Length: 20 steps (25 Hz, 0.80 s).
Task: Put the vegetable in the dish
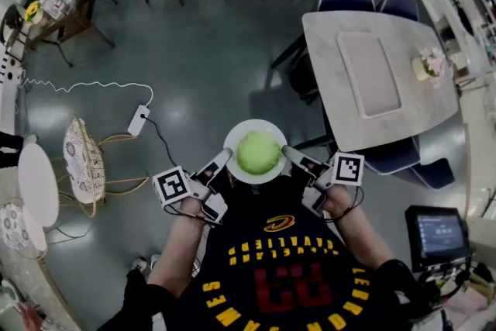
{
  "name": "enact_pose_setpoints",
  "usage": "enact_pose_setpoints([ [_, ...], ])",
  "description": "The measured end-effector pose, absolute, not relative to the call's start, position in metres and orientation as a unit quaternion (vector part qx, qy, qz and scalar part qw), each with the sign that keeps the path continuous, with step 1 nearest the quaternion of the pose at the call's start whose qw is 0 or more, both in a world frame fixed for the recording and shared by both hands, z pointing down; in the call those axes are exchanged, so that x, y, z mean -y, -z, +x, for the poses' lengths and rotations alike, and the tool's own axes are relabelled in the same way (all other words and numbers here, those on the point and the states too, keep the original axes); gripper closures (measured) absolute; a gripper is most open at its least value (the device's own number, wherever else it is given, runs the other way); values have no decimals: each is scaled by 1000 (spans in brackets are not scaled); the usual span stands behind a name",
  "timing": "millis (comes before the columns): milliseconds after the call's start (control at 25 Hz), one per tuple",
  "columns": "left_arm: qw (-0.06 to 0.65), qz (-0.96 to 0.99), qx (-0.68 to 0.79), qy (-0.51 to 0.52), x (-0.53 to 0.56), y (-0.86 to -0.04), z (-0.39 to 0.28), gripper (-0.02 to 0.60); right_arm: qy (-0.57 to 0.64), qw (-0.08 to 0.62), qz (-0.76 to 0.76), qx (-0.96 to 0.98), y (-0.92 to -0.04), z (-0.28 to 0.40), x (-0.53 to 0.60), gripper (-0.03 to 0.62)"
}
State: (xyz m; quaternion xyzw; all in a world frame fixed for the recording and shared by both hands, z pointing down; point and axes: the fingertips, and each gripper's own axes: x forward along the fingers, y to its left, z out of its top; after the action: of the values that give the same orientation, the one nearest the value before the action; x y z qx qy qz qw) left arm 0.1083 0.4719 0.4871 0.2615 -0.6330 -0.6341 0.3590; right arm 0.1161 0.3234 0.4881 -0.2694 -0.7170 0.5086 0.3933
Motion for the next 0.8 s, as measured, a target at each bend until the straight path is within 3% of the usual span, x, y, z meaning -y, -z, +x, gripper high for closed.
enact_pose_setpoints([
  [440,369,253,633,632,-446,-504,39,566,-553,352,-246,714,-502,46,-296,579],
  [800,379,263,643,611,-366,-493,-77,566,-564,333,-244,715,-498,-65,-214,579],
])
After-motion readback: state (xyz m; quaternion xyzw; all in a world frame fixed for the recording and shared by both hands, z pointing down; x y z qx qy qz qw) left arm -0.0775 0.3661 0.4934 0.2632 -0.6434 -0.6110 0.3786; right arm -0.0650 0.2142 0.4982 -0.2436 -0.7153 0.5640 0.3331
